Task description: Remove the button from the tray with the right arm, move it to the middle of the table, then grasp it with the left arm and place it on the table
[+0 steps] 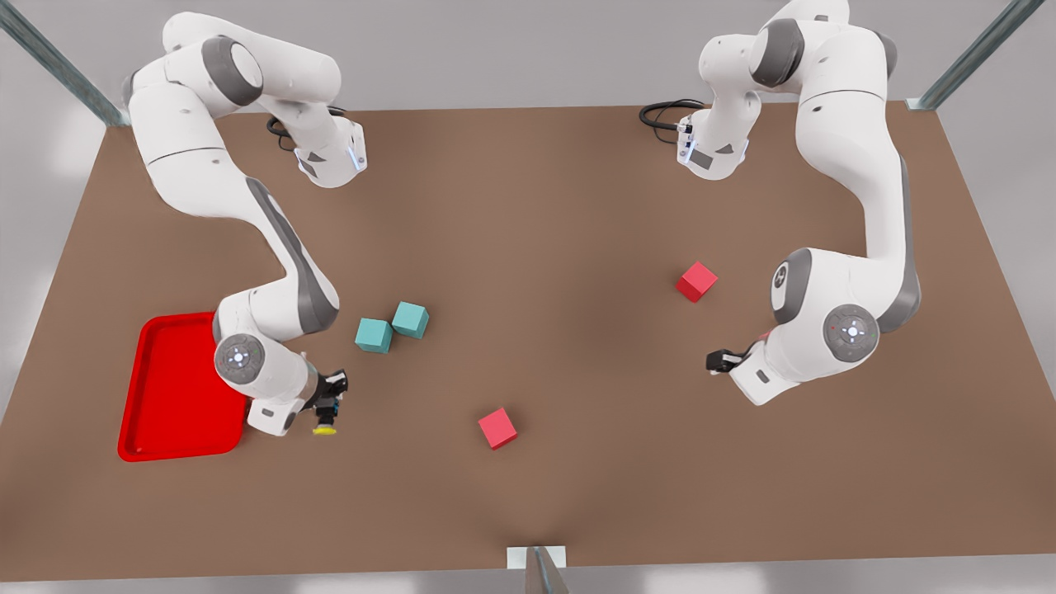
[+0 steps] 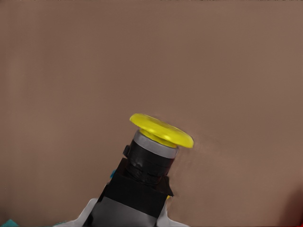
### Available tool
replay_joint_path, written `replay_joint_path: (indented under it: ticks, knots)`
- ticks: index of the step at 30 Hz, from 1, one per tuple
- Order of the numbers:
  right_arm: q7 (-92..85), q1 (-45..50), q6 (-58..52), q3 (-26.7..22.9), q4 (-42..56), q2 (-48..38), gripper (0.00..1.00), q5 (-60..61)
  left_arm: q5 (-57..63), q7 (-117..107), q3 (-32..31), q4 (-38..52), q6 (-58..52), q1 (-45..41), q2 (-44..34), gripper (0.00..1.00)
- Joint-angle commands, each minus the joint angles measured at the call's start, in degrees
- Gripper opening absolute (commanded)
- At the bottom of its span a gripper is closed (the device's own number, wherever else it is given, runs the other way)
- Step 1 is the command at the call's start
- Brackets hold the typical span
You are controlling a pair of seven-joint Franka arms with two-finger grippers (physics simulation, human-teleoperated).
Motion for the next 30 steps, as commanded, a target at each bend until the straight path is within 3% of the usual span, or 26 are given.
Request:
replay_joint_path:
  ticks: [1,3,6,9,11,12,20,26,29,30]
  knots:
    - [20.70,8.41,-4.06,-5.01,1.60,0.20,0.46,9.16,0.05,-0.12,0.12,-0.02,-0.03,0.06,-0.12,1.00]
    - [21.93,20.10,-3.88,-14.50,2.21,0.11,0.46,16.19,0.05,-0.12,0.12,-0.02,-0.03,0.23,-0.12,1.00]
    - [26.67,34.61,-6.51,-24.70,4.06,-0.24,0.46,25.15,0.14,-0.12,0.12,-0.02,0.05,0.23,-0.12,1.00]
    - [31.07,46.03,-9.06,-31.81,5.99,-0.24,0.46,31.31,0.14,-0.12,0.12,-0.02,-0.03,0.32,-0.12,1.00]
    - [31.77,57.46,-10.73,-42.53,8.18,1.51,0.46,37.37,0.23,-0.12,0.13,-0.02,0.05,0.32,-0.03,1.00]
    - [33.26,59.57,-13.81,-44.21,12.05,3.71,0.46,38.16,0.05,-0.12,0.12,-0.02,0.05,0.32,0.06,1.00]
    - [40.83,62.65,-15.13,-43.25,34.38,20.32,0.48,42.30,-0.04,-0.21,0.21,-0.02,0.05,0.85,0.23,1.00]
    - [40.56,62.04,-12.76,-41.75,39.92,27.36,0.49,42.30,-0.04,-0.21,0.12,-0.02,0.05,0.76,0.24,1.00]
    - [40.91,62.04,-12.67,-41.66,42.91,30.61,0.54,42.30,-0.04,-0.21,0.21,-0.02,0.14,0.67,0.41,1.00]
    - [40.91,62.04,-12.67,-41.66,42.99,31.05,0.61,42.30,0.05,-0.21,0.21,-0.02,0.14,0.67,0.41,1.00]
